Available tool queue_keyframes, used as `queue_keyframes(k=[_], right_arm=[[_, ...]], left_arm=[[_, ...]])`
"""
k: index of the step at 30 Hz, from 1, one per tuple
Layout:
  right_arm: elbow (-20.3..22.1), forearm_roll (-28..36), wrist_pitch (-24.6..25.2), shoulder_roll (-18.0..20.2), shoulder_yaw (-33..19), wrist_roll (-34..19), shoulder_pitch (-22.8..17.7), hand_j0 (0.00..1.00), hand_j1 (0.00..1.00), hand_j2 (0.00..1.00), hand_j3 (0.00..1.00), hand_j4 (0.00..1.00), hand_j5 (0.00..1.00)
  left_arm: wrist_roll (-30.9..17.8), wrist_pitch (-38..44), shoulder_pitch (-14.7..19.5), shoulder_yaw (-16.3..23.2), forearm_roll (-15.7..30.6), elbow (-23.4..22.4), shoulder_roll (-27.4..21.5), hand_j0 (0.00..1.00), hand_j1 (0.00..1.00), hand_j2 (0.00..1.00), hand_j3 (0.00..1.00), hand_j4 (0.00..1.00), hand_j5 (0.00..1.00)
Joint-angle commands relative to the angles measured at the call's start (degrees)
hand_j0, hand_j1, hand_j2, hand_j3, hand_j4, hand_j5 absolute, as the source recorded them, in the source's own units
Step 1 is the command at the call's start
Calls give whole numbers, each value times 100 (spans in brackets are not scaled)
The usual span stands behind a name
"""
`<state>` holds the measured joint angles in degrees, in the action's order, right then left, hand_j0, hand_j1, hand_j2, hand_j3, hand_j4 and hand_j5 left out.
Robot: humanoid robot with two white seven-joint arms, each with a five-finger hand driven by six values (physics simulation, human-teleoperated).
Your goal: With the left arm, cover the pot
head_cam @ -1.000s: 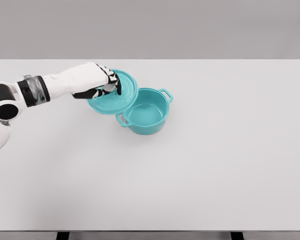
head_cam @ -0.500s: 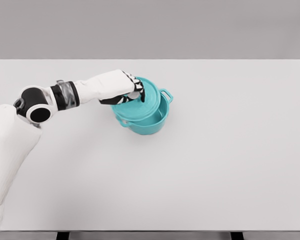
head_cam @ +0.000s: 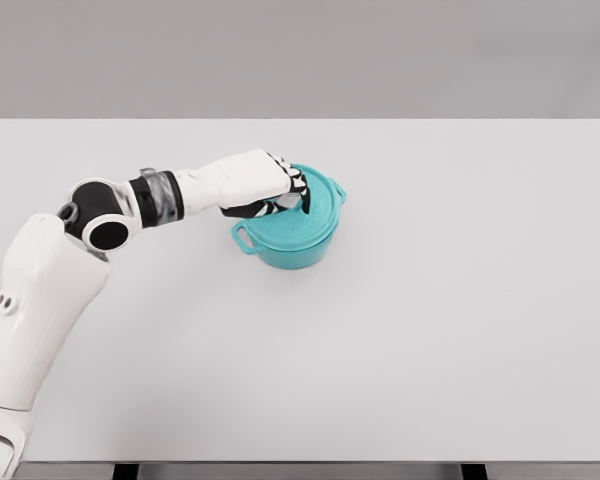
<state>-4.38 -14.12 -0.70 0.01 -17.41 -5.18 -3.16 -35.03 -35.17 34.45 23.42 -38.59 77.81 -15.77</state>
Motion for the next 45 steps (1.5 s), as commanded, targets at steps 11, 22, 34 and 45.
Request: queue_keyframes(k=[11,22,34,45], right_arm=[[-2,-3,0,-1,1,-1,0,100,100,100,100,100,100],[-2,-3,0,-1,1,-1,0,100,100,100,100,100,100],[-2,-3,0,-1,1,-1,0,100,100,100,100,100,100],[-2,-3,0,-1,1,-1,0,100,100,100,100,100,100]], left_arm=[[3,17,9,-5,36,-152,12,55,55,55,55,55,55],[3,17,9,13,36,-143,21,65,65,65,65,65,65],[3,17,9,13,36,-152,39,65,65,65,65,65,65],[3,17,9,22,36,-301,56,66,66,66,66,66,66]])
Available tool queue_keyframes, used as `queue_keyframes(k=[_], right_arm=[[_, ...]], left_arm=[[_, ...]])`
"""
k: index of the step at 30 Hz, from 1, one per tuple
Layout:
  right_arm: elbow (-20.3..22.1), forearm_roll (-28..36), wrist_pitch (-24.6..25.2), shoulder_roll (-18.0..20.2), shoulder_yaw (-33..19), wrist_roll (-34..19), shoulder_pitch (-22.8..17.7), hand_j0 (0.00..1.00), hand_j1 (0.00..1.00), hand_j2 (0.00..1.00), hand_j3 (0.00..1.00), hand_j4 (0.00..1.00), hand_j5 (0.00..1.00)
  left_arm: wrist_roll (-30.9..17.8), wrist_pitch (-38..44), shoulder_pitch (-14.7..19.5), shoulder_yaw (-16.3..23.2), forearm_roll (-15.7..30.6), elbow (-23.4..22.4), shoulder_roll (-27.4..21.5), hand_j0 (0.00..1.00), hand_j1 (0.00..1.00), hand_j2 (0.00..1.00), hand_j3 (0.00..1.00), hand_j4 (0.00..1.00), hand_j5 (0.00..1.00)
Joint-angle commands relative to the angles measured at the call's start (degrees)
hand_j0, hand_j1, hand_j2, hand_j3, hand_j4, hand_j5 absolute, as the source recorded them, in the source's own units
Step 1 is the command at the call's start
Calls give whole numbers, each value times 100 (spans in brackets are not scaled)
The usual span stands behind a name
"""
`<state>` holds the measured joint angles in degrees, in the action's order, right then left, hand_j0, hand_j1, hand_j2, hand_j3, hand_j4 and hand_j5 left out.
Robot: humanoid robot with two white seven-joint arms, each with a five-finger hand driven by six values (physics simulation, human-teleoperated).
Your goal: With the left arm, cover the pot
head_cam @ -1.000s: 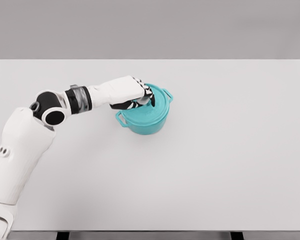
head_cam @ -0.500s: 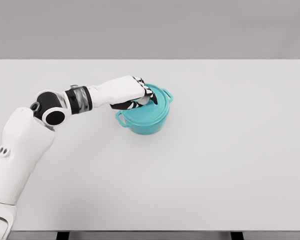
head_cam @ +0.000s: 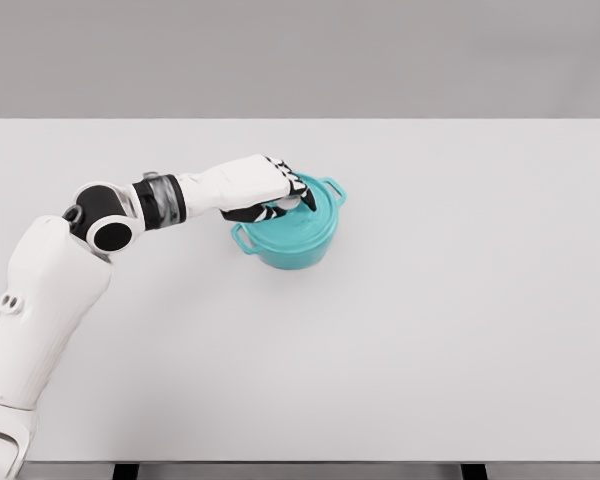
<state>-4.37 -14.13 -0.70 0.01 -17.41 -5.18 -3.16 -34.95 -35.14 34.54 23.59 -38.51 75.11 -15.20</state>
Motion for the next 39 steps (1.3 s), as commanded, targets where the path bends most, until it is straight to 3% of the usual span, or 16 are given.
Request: queue_keyframes(k=[1,39], right_arm=[[-2,-2,0,-1,1,-1,0,100,100,100,100,100,100],[-2,-2,0,-1,1,-1,0,100,100,100,100,100,100]], left_arm=[[-5,14,-9,-4,28,-49,-1,66,66,66,66,66,66],[-5,14,18,-57,98,56,-27,72,72,72,72,72,72]])
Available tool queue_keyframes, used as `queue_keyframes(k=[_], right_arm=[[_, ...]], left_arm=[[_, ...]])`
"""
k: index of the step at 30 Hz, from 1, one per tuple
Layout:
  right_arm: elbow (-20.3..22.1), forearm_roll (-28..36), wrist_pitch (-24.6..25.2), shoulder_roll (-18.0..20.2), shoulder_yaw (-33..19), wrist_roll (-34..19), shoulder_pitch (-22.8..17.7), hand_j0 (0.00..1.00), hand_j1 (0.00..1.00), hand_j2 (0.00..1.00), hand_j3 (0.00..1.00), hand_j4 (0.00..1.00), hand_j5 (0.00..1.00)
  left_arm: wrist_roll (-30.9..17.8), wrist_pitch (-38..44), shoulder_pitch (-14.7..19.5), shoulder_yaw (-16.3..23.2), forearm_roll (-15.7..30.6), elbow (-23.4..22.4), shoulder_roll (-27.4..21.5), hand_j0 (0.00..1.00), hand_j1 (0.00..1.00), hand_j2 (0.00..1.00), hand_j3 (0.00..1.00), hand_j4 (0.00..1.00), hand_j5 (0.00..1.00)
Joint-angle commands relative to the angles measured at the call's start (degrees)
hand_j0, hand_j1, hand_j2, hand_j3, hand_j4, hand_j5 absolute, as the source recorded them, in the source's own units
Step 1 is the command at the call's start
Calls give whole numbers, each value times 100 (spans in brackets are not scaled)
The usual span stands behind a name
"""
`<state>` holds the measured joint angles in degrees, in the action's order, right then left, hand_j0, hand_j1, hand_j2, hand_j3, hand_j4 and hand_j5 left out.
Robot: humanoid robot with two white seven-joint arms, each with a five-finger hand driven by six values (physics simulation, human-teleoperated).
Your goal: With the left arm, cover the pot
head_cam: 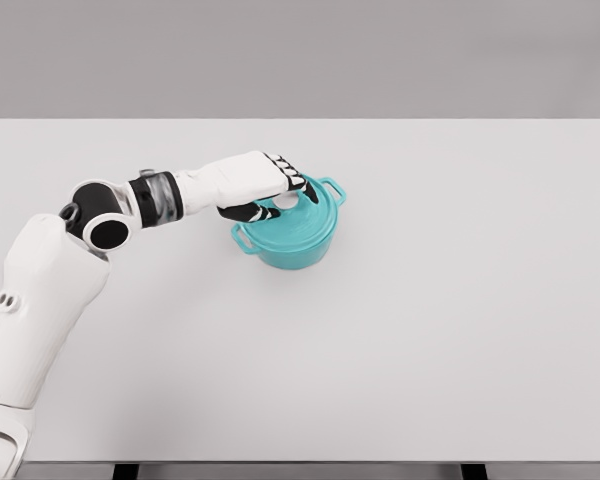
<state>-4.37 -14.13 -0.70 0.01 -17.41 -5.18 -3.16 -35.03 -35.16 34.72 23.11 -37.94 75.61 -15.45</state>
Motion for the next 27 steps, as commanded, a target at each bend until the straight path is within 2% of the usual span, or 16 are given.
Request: queue_keyframes(k=[1,7,12,27], right_arm=[[-2,-2,0,-1,1,-1,0,100,100,100,100,100,100],[-2,-2,0,-1,1,-1,0,100,100,100,100,100,100],[-2,-2,0,-1,1,-1,0,100,100,100,100,100,100],[-2,-2,0,-1,1,-1,0,100,100,100,100,100,100]], left_arm=[[3,16,0,-8,41,16,-2,72,72,72,72,72,72],[3,16,0,-25,41,68,-2,72,72,72,72,72,72],[3,16,9,-34,41,60,-2,67,67,67,67,67,67],[3,16,9,-34,49,112,-28,68,68,68,68,68,68]])
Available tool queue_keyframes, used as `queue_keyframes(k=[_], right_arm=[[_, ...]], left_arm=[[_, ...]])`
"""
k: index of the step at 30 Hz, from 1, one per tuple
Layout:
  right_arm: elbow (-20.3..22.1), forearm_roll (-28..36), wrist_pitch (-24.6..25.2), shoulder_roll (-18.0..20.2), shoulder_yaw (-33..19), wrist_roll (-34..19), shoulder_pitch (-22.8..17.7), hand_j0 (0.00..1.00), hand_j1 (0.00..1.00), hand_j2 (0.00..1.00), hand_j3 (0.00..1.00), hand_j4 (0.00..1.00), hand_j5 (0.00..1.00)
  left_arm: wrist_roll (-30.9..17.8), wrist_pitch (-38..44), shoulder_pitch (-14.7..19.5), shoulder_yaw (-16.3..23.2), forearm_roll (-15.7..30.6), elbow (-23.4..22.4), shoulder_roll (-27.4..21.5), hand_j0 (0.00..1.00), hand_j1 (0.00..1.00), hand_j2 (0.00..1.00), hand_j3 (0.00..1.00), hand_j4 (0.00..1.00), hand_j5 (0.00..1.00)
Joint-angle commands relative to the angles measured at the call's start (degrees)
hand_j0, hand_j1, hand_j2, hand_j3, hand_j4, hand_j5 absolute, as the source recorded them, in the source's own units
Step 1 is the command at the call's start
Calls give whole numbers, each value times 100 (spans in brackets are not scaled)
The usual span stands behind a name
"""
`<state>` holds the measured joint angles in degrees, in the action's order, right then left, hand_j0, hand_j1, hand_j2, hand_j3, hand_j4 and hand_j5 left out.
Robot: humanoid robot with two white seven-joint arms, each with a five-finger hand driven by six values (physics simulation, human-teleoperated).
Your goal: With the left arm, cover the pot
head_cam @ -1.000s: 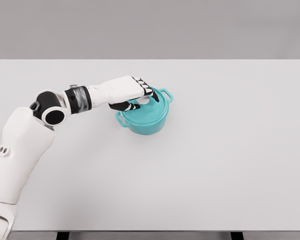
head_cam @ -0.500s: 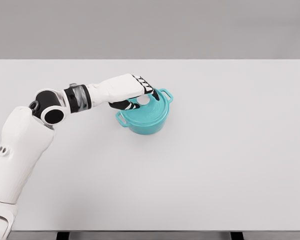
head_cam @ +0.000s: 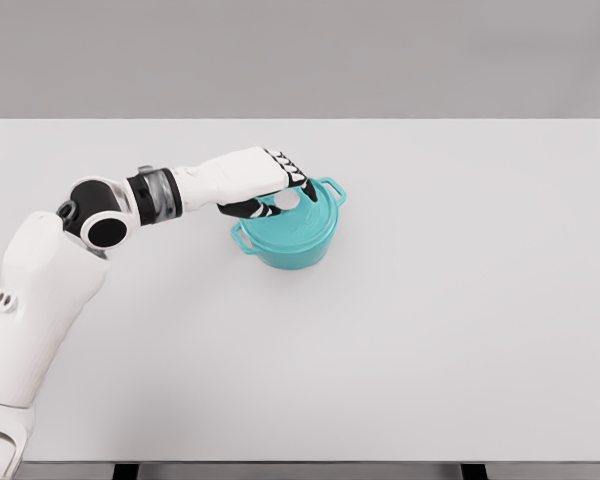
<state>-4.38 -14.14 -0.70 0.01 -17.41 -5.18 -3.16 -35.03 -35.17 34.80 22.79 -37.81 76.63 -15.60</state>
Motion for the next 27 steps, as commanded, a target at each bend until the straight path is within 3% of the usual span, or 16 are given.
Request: queue_keyframes(k=[1,27], right_arm=[[-2,-1,0,-1,1,-1,0,100,100,100,100,100,100],[-2,-1,0,-1,1,-1,0,100,100,100,100,100,100]], left_arm=[[3,17,0,-12,37,10,-13,68,68,68,68,68,68],[3,17,-70,-170,46,379,-206,70,70,70,70,70,70]])
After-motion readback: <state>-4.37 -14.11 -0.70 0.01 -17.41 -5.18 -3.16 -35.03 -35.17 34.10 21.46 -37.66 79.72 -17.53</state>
